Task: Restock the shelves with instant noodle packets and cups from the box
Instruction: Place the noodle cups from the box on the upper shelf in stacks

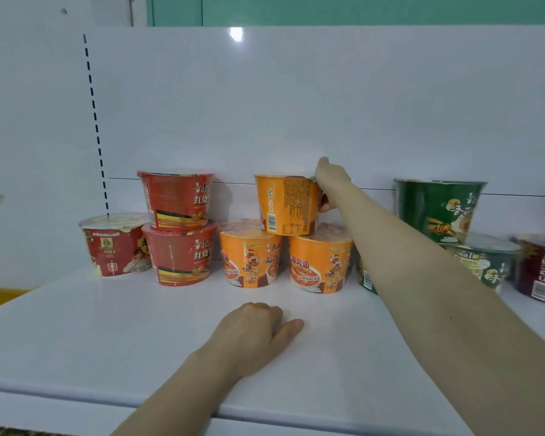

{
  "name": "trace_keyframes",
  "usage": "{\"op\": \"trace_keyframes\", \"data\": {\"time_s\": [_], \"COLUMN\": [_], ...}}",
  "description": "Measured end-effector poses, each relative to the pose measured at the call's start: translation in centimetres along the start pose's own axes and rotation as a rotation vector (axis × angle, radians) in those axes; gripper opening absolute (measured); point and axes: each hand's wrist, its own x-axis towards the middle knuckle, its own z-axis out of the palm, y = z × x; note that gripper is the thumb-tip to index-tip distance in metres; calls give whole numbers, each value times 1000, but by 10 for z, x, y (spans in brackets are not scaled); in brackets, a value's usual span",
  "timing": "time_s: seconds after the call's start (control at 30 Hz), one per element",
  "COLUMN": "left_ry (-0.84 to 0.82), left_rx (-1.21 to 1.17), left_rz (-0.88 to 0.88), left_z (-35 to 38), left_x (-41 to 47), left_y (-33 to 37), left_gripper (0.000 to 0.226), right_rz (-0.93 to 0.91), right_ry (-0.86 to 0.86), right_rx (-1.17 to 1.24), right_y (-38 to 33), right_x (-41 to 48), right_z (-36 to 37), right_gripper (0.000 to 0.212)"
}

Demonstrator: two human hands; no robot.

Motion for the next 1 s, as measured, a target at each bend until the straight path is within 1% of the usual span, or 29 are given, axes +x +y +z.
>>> {"op": "trace_keyframes", "data": {"time_s": [0.03,0.1,0.2,0.3,0.4,0.47,0.57,0.63,0.83,1.0], "left_ry": [-2,-5,-4,1,32,66,111,137,254,261], "left_rx": [0,10,29,56,145,217,310,327,312,310], "left_rz": [-2,-4,-6,-11,0,17,29,21,0,-38], "left_z": [0,0,-2,-5,-9,-12,-20,-29,-57,-72], "left_x": [0,0,-1,-3,-4,-4,-5,-9,-36,-67], "left_y": [0,-1,1,4,7,9,8,3,-30,-78], "left_gripper": [59,59,56,53,52,50,45,42,39,45], "right_rz": [5,-2,-78,-219,-377,-483,-642,-718,-774,-798], "right_ry": [16,32,64,119,195,214,177,131,-24,-45], "right_rx": [28,59,21,-110,-246,-294,-311,-299,-386,-417], "right_y": [1,3,6,10,8,5,-2,-7,-15,-22], "right_x": [0,0,1,3,-9,-23,-47,-60,-92,-117], "right_z": [0,-1,-6,-13,-21,-23,-18,-9,37,91], "right_gripper": [53,57,48,38,37,30,27,27,26,25]}}
